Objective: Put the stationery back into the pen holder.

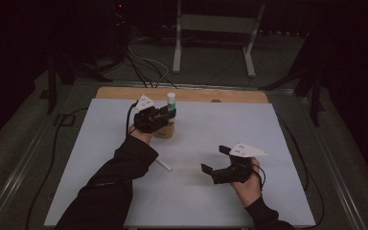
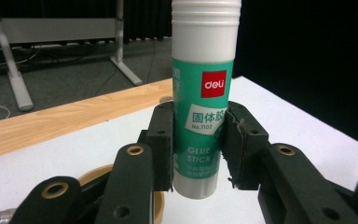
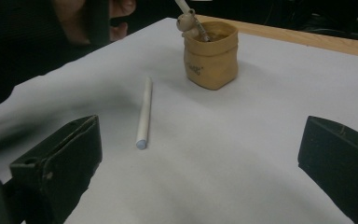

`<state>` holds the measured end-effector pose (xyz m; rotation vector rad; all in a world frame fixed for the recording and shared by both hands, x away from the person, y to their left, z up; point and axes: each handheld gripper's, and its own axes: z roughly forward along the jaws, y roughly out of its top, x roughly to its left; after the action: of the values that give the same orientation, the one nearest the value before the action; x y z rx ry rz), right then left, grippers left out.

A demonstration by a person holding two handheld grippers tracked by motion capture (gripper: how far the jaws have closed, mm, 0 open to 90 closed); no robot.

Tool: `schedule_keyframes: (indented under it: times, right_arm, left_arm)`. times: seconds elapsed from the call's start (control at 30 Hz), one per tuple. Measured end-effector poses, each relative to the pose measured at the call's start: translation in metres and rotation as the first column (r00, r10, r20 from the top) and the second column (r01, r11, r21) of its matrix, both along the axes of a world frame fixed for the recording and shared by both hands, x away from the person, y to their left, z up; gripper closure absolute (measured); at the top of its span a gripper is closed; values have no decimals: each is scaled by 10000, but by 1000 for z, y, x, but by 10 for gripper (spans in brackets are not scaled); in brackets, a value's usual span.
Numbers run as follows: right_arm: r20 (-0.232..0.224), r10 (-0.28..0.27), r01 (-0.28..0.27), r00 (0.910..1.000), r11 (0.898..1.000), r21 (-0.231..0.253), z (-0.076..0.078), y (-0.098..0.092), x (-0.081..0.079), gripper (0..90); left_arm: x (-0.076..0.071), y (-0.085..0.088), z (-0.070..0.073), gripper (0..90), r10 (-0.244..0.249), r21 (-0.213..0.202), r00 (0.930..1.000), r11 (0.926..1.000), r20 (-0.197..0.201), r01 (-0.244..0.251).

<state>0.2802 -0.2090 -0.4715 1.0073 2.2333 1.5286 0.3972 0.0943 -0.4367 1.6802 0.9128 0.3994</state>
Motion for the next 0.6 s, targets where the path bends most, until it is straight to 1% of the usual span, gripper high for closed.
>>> schedule_keyframes:
  times: [0.1, 0.13, 0.17, 0.2, 0.27, 0.3, 0.4, 0.43, 0.57, 0.6]
  right_arm:
    - [-6, 20, -20, 10000, 10000, 6, 0, 0, 0, 0]
    - [-1, 22, -22, 10000, 10000, -3, 0, 0, 0, 0]
    - [4, 35, -35, 10000, 10000, 18, 1, 0, -1, 0]
    - [12, 46, -46, 10000, 10000, 26, 1, 0, -1, 0]
    - [6, 46, -46, 10000, 10000, 41, 1, 0, -1, 0]
    - [-7, 55, -55, 10000, 10000, 55, 1, -1, 0, 0]
    - [-43, 101, -101, 9999, 9999, 40, 0, 0, 0, 0]
    - [-43, 105, -105, 9999, 9999, 39, 0, 0, 0, 0]
    - [-62, 145, -145, 9999, 9999, 50, 0, 1, 0, 0]
    - [-67, 160, -159, 9998, 9999, 63, 0, 1, 0, 0]
  left_arm:
    - [3, -2, -2, 672, 96, -42, 9999, 9999, 44, -96]
    - [4, -4, -5, 672, 250, -6, 9997, 9997, 85, -250]
    - [5, -4, -7, 671, 311, -110, 9995, 9995, 46, -311]
    - [6, -5, -8, 672, 462, -109, 9989, 9989, 31, -462]
    - [8, -5, -11, 671, 558, -163, 9984, 9983, -57, -559]
    - [8, -6, -14, 671, 738, -154, 9973, 9972, -36, -738]
    - [9, -6, -18, 672, 989, -27, 9951, 9951, 29, -989]
    - [10, -6, -19, 672, 1060, -93, 9944, 9943, 47, -1060]
    - [11, -8, -23, 671, 1348, -48, 9909, 9909, -53, -1348]
    - [11, -8, -25, 671, 1429, 38, 9897, 9897, -54, -1428]
